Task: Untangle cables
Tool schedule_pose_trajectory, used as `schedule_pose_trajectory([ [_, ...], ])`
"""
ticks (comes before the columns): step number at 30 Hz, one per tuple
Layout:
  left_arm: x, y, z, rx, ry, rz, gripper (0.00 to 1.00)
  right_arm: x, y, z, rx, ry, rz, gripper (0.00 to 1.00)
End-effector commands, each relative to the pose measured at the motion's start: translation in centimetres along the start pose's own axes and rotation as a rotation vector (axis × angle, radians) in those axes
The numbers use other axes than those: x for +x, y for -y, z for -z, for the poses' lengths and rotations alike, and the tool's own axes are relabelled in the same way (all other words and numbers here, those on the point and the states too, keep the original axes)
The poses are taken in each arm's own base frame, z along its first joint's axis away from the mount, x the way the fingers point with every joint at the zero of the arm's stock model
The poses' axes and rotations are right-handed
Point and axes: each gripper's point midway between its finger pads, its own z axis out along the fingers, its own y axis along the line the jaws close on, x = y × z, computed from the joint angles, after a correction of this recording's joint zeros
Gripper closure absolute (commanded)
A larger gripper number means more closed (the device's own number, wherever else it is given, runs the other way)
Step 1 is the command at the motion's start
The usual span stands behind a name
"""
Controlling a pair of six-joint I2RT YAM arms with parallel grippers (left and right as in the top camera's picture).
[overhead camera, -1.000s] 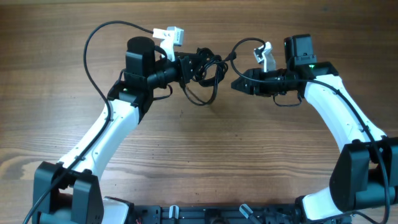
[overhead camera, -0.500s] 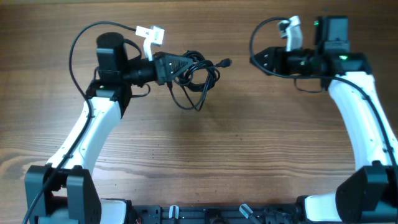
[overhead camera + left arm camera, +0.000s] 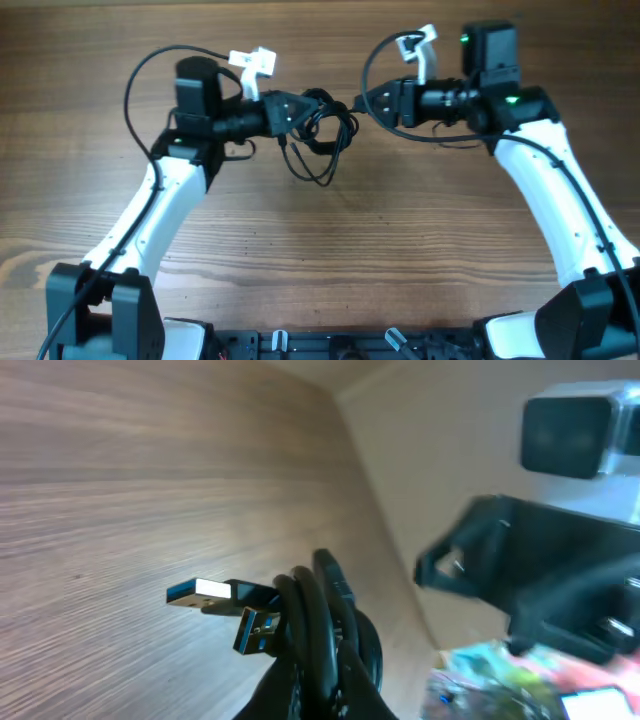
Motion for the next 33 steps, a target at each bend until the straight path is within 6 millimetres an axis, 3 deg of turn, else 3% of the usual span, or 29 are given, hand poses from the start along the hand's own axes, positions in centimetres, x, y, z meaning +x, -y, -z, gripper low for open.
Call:
schedule_pose_trajectory([
  [1,-0.7,-1.3,-1.3,-0.171,0.08,-0.021,0.96,0.2,2.1,-1.3,0.16,0.043,-0.273,0.58],
  [9,-0.9,-2.2,-2.7,-0.403,0.205,-0.03,0.96,2.1,2.3,-4.5,0.087,-0.063,-0.357,0.58],
  [13,-0.9,-2.3,-2.6,-0.402,0.241,0.099,0.96,2.9,3.1,-5.7,0.102,-0.091,-0.377,0.59],
  [17,-0.7,-2.0,-2.8,-0.378,0.227,0.122,0.96,3.3,4.4,-6.3,0.133,-0.1,-0.396,0.61],
  [21,-0.1,-1.2,-3.2,-0.326,0.201,0.198,0.96,2.8,4.9,-6.7,0.14,-0.079,-0.401,0.62],
  [33,0.5,-0.9,-3.4,-0.309,0.17,0.198,0.96,1.2,5.3,-7.3,0.132,-0.015,-0.426,0.69],
])
